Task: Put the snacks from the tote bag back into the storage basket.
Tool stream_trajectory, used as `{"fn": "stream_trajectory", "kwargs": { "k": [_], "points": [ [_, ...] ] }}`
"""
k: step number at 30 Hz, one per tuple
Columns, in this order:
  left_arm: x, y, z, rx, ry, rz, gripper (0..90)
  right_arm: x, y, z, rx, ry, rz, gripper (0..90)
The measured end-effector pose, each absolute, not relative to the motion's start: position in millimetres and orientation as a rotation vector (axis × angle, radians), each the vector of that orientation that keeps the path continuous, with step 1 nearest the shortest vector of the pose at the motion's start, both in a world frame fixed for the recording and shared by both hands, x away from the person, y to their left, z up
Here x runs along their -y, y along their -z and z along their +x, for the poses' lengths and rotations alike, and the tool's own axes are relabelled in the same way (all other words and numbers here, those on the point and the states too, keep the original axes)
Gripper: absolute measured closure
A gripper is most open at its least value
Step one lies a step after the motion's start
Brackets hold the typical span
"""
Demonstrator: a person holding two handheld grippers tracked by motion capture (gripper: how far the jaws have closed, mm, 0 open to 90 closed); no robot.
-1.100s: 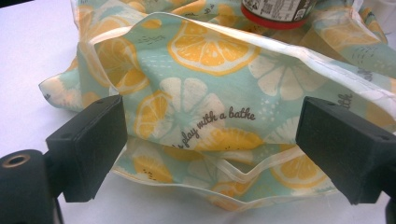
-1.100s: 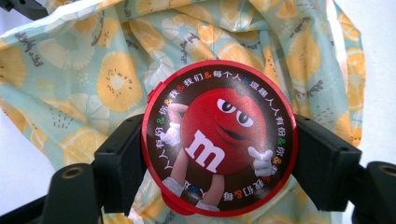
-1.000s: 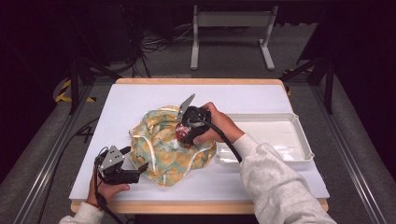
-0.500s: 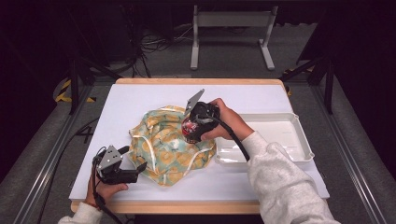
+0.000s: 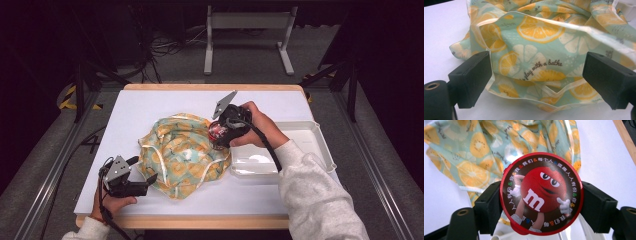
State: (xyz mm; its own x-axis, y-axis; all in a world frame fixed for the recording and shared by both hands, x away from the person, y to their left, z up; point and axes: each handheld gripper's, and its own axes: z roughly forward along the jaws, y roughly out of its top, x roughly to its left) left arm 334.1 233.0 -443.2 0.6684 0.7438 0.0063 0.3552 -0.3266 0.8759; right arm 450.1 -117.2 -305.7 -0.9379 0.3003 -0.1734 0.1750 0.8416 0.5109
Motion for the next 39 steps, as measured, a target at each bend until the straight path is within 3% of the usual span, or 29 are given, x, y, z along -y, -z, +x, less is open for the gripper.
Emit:
{"fn": "stream_trajectory", "kwargs": {
  "k": [39],
  "points": [
    [-235.8,440.1,322.7,-0.845,-0.512,1.910,9.2,208.7,302.9,443.6,-2.727,-0.654,0.532,26.0]
  ]
}}
